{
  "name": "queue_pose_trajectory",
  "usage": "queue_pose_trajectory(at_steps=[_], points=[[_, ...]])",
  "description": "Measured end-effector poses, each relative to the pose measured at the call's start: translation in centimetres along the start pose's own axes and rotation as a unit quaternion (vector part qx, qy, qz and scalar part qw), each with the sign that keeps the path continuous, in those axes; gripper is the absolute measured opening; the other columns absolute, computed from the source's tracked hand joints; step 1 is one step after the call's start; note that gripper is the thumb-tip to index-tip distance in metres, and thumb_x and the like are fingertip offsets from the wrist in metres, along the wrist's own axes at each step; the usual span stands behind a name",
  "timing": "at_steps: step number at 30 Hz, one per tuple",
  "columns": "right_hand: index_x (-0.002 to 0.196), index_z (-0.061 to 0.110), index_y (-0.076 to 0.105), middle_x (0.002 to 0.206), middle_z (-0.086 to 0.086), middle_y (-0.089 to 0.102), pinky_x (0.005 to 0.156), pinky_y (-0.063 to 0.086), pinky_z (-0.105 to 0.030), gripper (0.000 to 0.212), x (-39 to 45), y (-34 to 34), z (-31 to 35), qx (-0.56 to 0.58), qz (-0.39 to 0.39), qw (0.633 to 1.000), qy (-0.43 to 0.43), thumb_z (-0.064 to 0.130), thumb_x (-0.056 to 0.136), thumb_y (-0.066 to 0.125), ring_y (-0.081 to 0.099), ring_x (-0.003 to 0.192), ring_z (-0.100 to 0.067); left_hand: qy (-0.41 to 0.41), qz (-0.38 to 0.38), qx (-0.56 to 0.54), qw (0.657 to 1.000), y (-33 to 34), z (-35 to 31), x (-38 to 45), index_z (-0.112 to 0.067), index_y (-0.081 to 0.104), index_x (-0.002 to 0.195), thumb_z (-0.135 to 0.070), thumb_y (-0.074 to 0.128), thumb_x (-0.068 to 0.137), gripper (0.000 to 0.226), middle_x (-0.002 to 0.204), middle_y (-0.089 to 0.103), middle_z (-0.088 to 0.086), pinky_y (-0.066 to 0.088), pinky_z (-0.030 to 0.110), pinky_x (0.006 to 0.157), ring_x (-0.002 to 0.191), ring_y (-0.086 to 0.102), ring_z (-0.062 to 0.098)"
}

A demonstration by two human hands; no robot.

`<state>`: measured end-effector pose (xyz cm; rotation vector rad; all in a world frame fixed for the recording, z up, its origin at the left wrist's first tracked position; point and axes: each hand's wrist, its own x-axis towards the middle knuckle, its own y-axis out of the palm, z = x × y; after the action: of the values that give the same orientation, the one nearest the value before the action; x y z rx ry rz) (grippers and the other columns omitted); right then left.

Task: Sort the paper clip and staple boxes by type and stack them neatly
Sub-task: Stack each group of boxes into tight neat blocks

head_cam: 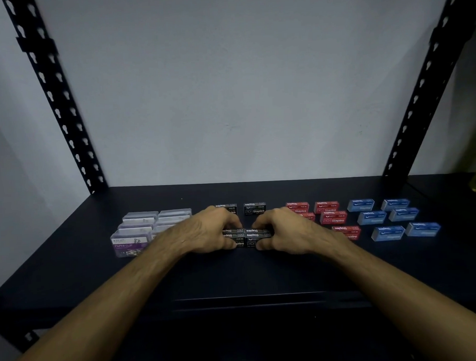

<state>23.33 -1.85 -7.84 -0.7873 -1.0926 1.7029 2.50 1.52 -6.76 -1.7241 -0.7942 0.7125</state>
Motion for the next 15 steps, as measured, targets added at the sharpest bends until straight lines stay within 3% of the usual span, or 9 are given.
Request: queue_pose_trajectory(at_steps=[4,6,10,15], points=[[0.123,0.022,0.065,0.112,0.007,0.066,0.080,0.052,-0.025,0.050,-0.1,-0.8,0.1,0.002,-0.015,1.000,0.015,0.051,0.082,0.072,0.063,0.094,-0.010,-0.006,-0.010,0.020,1.000,-0.9,0.0,-0.1,-0.032,0.060,0.127,-0.051,0.073,0.079,0.053,0.103,0.062,-0.012,0.049,0.028,0.079,0.091,0.059,0.008],[0.116,0.021,0.068,0.107,0.007,0.067,0.080,0.051,-0.027,0.046,-0.1,-1.6,0.0,0.008,-0.049,0.999,0.018,0.055,0.085,0.067,0.063,0.092,-0.009,-0.013,-0.037,0.008,0.999,-1.9,0.3,-0.1,-0.032,0.061,0.126,-0.058,0.069,0.079,0.054,0.104,0.063,-0.011,0.051,0.031,0.082,0.091,0.060,0.008],[0.117,0.018,0.068,0.103,0.010,0.061,0.079,0.044,-0.022,0.034,1.2,-2.5,-0.5,0.001,-0.105,0.994,0.017,0.042,0.092,0.064,0.061,0.095,-0.011,-0.031,-0.101,-0.012,0.994,-3.1,1.7,1.3,-0.028,0.065,0.121,-0.049,0.064,0.088,0.040,0.103,0.067,-0.009,0.048,0.027,0.081,0.093,0.061,0.009],[0.134,0.019,0.058,0.133,-0.004,0.052,0.102,0.042,-0.033,0.038,4.0,-2.0,-1.0,-0.055,-0.113,0.992,0.029,0.026,0.097,0.057,0.055,0.119,-0.023,-0.051,-0.091,0.020,0.994,-2.5,2.8,3.8,-0.025,0.062,0.125,-0.039,0.066,0.090,0.038,0.125,0.064,-0.003,0.049,0.037,0.097,0.111,0.060,0.015]])
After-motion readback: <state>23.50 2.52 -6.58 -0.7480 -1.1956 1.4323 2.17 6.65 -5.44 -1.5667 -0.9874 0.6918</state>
